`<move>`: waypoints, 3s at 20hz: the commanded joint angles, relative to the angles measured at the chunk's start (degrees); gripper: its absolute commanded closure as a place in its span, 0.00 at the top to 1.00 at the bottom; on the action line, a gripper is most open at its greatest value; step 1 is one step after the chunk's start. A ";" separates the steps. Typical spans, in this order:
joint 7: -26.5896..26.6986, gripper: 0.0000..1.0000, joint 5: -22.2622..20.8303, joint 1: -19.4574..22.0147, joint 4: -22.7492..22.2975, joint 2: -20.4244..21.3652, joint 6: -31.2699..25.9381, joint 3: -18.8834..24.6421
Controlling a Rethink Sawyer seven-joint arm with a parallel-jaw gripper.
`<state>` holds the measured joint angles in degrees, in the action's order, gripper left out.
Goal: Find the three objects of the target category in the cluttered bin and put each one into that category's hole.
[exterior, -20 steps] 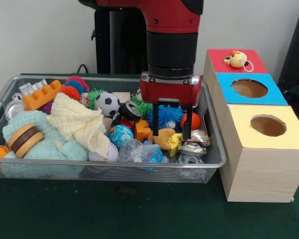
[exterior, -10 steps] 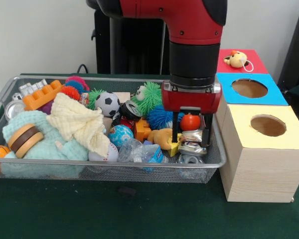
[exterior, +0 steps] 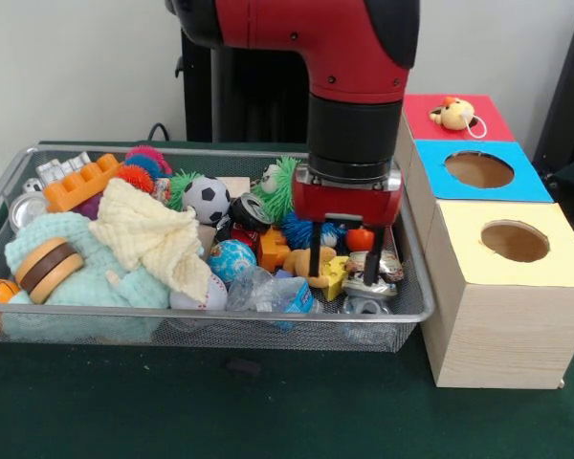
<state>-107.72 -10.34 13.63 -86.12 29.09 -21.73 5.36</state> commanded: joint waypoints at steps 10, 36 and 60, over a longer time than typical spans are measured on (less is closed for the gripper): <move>-3.82 1.00 -3.54 1.66 2.47 -7.24 4.77 -2.53; -3.11 1.00 -1.22 0.05 -9.20 1.45 1.88 -2.59; -3.44 1.00 -1.80 1.07 0.84 -12.36 9.08 -1.48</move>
<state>-107.72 -10.21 13.27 -86.78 20.75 -14.70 0.60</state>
